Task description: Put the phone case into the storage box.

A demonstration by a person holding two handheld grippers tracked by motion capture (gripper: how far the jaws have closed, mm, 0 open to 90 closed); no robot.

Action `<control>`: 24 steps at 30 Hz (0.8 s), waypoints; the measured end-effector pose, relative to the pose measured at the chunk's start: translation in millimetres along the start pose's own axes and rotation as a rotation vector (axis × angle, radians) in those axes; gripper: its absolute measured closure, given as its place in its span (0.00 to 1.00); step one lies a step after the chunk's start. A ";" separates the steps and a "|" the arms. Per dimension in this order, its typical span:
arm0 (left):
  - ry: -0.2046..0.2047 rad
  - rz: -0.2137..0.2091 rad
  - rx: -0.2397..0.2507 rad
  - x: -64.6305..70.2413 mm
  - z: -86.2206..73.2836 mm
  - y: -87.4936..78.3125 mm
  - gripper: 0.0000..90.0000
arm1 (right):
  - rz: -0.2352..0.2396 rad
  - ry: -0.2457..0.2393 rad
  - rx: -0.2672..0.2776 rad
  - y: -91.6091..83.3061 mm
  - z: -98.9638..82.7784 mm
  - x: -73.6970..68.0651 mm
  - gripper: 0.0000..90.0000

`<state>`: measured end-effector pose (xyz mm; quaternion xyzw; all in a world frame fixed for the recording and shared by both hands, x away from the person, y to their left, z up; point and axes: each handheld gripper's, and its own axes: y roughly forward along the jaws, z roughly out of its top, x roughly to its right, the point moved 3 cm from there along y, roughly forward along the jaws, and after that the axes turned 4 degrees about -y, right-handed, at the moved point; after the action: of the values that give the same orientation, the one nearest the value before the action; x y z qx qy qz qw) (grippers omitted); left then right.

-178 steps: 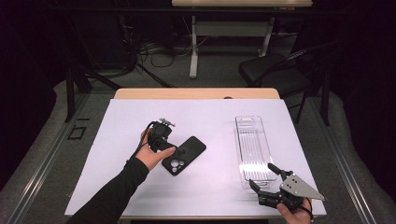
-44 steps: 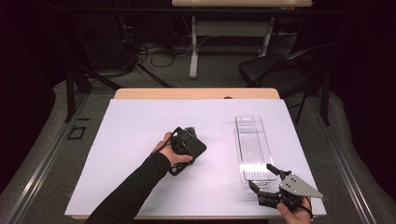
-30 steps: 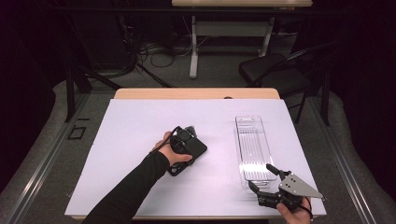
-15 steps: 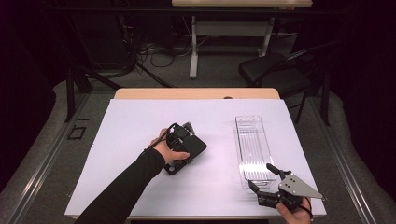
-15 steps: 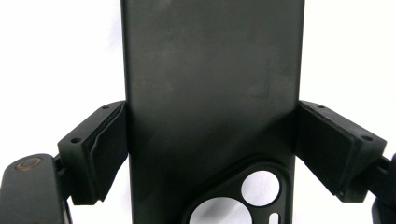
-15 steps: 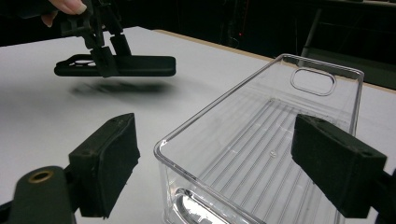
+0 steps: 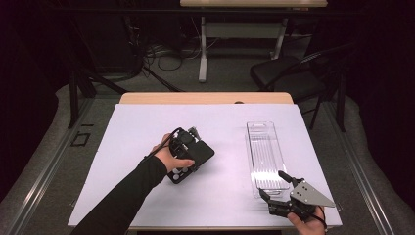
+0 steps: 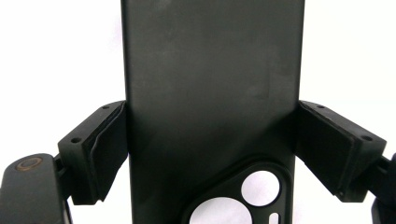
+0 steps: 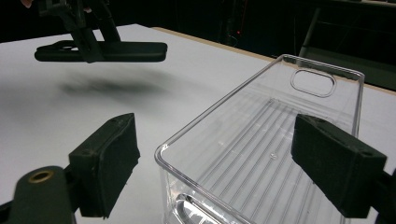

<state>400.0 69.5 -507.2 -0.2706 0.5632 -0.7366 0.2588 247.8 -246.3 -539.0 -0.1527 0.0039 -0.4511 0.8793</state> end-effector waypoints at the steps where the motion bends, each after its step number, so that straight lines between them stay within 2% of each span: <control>1: 0.001 -0.002 0.002 0.4 -1.0 -1.5 0.15 | 0.003 -0.002 -0.003 0.8 0.5 -0.4 0.16; 4: 0.009 -0.004 0.000 0.4 -4.3 -6.8 0.15 | 0.017 -0.008 -0.016 2.7 3.8 -1.0 0.16; 8: 0.001 -0.002 0.017 -0.1 -7.6 -14.0 0.15 | 0.028 -0.013 -0.037 6.4 9.9 -1.0 0.16; 14: 0.002 -0.002 0.029 -1.1 -11.9 -25.9 0.15 | 0.060 0.001 -0.063 14.0 17.0 1.4 0.16; 24: -0.001 -0.007 0.034 -2.7 -16.6 -36.4 0.15 | 0.090 -0.014 -0.096 35.8 32.4 1.7 0.16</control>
<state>387.7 91.2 -475.8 -0.2685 0.5497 -0.7468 0.2610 281.9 -219.4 -517.6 -0.1973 0.0262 -0.4092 0.8905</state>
